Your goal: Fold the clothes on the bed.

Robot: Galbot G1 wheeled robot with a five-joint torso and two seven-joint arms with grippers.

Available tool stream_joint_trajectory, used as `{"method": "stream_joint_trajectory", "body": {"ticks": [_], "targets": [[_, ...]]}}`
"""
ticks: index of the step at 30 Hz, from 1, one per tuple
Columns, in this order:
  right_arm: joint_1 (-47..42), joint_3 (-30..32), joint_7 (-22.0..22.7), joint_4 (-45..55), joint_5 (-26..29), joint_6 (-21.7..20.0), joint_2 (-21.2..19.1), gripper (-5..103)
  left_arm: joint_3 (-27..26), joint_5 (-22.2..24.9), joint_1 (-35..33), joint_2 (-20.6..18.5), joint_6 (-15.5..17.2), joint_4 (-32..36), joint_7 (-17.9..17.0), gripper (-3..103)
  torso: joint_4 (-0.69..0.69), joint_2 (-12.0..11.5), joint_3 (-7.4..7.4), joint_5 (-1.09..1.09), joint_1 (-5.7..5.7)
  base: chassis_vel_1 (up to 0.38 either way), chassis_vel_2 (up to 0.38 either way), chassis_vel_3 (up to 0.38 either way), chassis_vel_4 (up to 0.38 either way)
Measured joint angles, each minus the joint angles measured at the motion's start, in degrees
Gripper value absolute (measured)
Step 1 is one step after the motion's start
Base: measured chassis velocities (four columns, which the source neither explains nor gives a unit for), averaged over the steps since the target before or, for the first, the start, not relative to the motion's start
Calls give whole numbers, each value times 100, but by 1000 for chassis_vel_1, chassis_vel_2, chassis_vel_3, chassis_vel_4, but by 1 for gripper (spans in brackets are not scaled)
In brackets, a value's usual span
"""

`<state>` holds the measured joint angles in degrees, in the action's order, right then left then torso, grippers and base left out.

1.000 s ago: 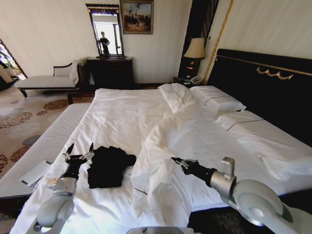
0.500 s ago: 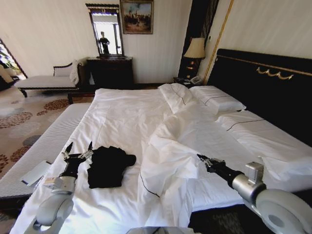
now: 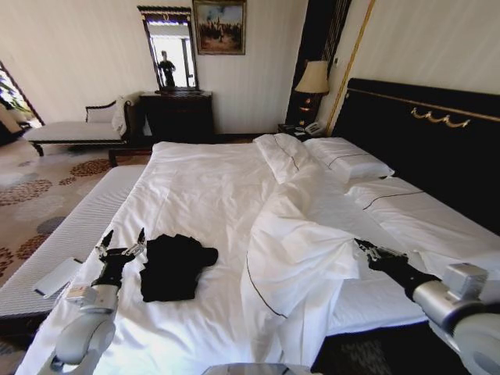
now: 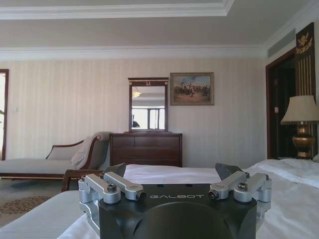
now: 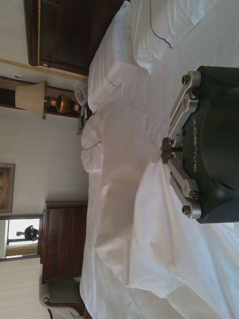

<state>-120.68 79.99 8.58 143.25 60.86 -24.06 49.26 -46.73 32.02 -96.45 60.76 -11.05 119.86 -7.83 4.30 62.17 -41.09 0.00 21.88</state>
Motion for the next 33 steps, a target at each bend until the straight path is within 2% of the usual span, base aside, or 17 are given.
{"method": "stream_joint_trajectory", "body": {"ticks": [8, 11, 13, 14, 19, 27, 33], "targets": [[-142, 156, -20, -16, -92, 130, 426, 0, -107, -5, -179, 100, -34, 64, 0, 100, -2, 0, 0, 1, 0, 0, 0, 0, 0], [-404, 216, -100, -172, -390, 370, 898, 0, -90, -29, -195, 138, -39, 65, -1, 100, 3, 0, 0, 0, 0, 0, 0, 0, 0], [-443, 208, -117, -365, -616, 533, 1244, 0, -64, -51, -205, 155, -43, 36, -3, 100, 0, 0, 0, 0, 0, 0, 0, 0, 0], [-443, 208, -117, -365, -616, 533, 1244, 0, -64, -51, -205, 155, -43, 36, -3, 100, 0, 0, 0, 0, 0, 0, 0, 0, 0], [-610, 133, -105, -880, -1140, 1058, 1946, 0, -23, -75, -178, 151, -56, -47, -4, 100, 2, 0, 0, 1, 0, 0, 0, 0, 0], [-604, -164, -116, -1422, -1885, 1624, 2399, 0, 56, -102, -96, 156, -56, -134, -8, 100, 1, 0, 0, 1, 0, 0, 0, 0, 0], [-422, -77, -109, -2165, -1930, 1903, 2304, 0, 93, -101, -60, 142, -56, -200, -10, 100, 0, 0, 0, 2, 0, 0, 0, 0, 0]]}}
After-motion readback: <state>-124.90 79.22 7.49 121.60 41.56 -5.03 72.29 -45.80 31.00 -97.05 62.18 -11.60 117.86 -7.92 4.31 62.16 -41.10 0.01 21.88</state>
